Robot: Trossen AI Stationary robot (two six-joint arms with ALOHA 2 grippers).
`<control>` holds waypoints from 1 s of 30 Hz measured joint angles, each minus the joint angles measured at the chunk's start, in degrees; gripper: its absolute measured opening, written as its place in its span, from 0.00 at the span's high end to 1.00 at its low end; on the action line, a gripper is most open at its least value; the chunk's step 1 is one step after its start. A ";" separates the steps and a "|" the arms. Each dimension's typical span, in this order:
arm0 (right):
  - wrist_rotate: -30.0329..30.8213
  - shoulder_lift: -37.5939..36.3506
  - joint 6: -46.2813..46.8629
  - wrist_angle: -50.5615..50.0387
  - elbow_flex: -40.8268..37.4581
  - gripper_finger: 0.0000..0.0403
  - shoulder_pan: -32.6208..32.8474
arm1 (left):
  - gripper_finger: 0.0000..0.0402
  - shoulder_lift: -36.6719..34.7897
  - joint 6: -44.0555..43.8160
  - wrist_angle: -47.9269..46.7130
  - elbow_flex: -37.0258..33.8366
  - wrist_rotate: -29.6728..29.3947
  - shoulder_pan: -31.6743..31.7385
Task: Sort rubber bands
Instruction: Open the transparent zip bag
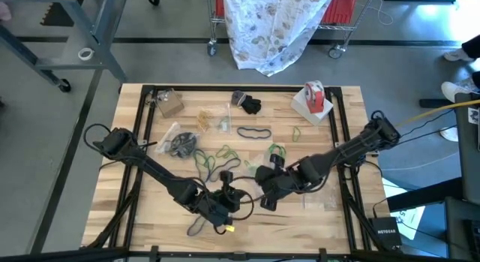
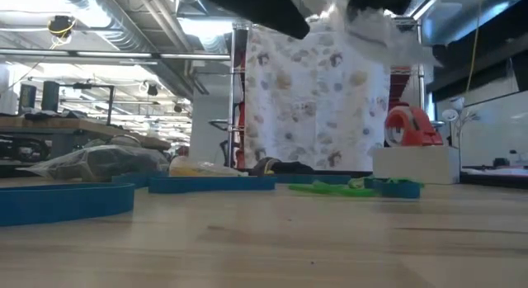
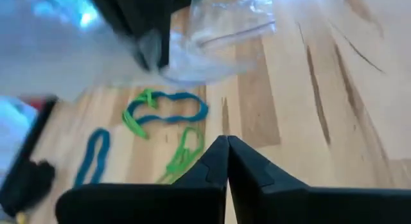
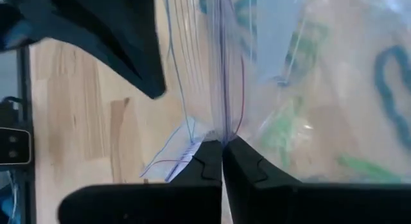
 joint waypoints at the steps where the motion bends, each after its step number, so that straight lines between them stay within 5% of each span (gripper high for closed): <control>1: 0.96 0.00 -0.21 -0.01 0.47 1.00 0.42 | 1.00 0.00 -2.85 0.25 0.00 0.02 0.02; 8: 8.49 1.39 1.67 0.50 0.76 1.00 2.39 | 0.98 0.00 -27.35 0.32 0.00 0.02 0.98; 14: 11.63 4.57 2.88 1.02 0.74 1.00 3.21 | 0.84 0.00 -31.77 2.82 0.00 -2.91 -0.90; 20: 12.21 5.25 3.03 1.89 0.74 1.00 3.23 | 0.67 0.00 -35.41 2.81 0.00 -14.43 -2.49; 30: 12.51 5.25 2.02 3.64 0.74 1.00 3.17 | 0.59 0.00 -31.36 10.40 -0.02 -15.59 -1.53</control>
